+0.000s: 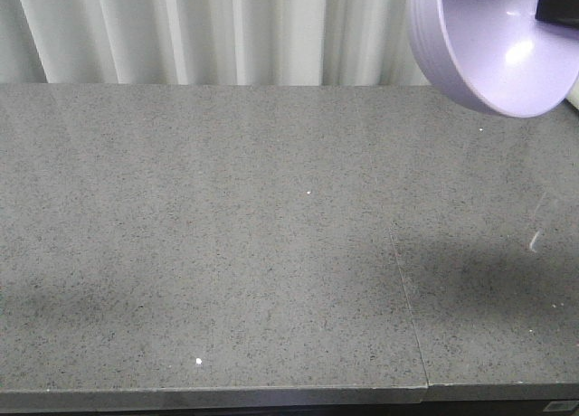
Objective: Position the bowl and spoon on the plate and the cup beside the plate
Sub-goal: 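Lift the lavender bowl upward with the right gripper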
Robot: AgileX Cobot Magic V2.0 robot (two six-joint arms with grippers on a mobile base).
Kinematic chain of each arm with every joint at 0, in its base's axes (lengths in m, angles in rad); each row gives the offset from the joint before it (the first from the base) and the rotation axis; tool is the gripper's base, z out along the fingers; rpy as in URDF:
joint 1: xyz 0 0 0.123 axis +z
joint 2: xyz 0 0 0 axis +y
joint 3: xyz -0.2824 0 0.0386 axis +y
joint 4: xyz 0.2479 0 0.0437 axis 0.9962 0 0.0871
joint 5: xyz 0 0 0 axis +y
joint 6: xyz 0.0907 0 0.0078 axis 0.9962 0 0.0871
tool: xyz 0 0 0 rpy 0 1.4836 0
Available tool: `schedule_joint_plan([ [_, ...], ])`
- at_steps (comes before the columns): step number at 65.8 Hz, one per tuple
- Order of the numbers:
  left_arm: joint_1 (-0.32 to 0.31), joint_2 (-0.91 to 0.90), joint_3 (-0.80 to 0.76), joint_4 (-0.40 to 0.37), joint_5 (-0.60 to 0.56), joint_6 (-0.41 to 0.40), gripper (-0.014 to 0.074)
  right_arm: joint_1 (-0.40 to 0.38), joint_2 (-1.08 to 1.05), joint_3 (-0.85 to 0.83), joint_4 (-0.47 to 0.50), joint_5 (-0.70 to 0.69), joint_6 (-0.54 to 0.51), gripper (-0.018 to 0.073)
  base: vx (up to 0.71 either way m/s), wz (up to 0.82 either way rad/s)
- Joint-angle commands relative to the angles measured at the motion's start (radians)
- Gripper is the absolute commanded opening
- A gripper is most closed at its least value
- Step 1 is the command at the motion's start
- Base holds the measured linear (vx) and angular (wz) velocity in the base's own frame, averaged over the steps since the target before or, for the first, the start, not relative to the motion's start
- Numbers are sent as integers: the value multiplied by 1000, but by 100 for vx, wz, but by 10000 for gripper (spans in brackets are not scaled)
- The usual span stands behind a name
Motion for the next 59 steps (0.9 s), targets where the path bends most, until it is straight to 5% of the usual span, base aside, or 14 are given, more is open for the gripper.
schedule_joint_plan([
  [1, -4, -13, -27, -5, -80, -1, -8, -2, -20, -28, 65, -37, -7, -6, 0, 0],
  [59, -4, -13, -27, -5, -76, -1, -8, -2, -20, -28, 66, -40, -7, -6, 0, 0],
])
